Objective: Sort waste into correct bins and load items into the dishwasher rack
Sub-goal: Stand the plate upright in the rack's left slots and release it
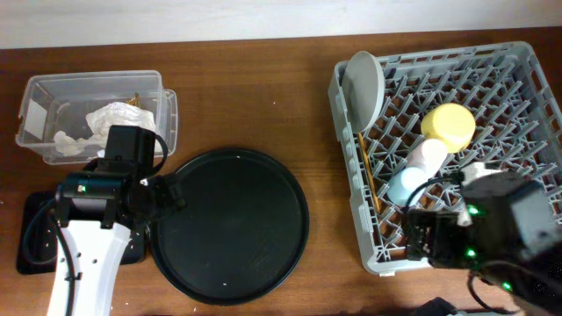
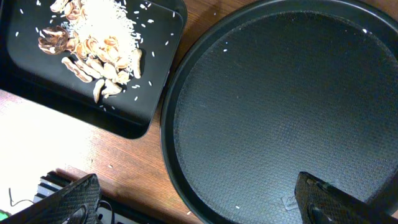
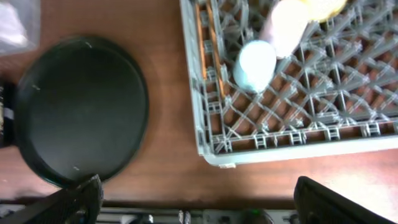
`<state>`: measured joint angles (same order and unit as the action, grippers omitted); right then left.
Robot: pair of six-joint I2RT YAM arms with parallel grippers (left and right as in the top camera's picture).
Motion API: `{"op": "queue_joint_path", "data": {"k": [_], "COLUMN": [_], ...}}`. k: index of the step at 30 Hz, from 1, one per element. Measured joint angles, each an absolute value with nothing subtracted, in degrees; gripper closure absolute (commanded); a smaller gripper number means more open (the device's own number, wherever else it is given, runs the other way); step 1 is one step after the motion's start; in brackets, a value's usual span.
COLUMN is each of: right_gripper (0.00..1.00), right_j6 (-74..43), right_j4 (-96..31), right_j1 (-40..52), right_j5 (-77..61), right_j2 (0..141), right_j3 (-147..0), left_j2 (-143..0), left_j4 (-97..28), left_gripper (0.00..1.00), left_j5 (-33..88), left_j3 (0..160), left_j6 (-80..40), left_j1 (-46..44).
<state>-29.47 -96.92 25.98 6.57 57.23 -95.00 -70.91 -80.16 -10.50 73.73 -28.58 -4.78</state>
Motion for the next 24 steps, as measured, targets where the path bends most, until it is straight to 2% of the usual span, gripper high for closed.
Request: {"op": "queue_joint_path", "data": {"k": [2, 6, 12, 16, 24], "right_gripper": [0.02, 0.01, 0.01, 0.01, 0.01], "right_j6": [-29.30, -29.06, -28.91, -28.88, -28.58], "right_j4": [-95.09, -83.59, -66.11, -65.14, -62.43], "right_j1": [25.67, 22.70, 18.06, 15.79, 15.38], "right_j5": [6.76, 6.59, 6.07, 6.28, 15.92], "right_j2": [56.88, 51.66, 35.35, 27.70, 25.26], "right_j3": [-89.34, -76.20, -57.58, -51.46, -48.64], "left_j2": [-70.91, -70.91, -70.91, -70.91, -70.91], "left_j4": [-80.20, -80.16, -80.18, -80.20, -80.16], "left_gripper": [0.01, 0.01, 0.01, 0.01, 0.01], "left_j5": [-10.48, -10.48, -10.48, -10.48, -10.48], "left_j3": [73.73, 73.73, 73.78, 73.78, 73.78], "left_j6": [-28.58, -28.58, -28.58, -28.58, -28.58], "left_j1": [-4.78, -4.78, -4.78, -4.80, -4.78]}}
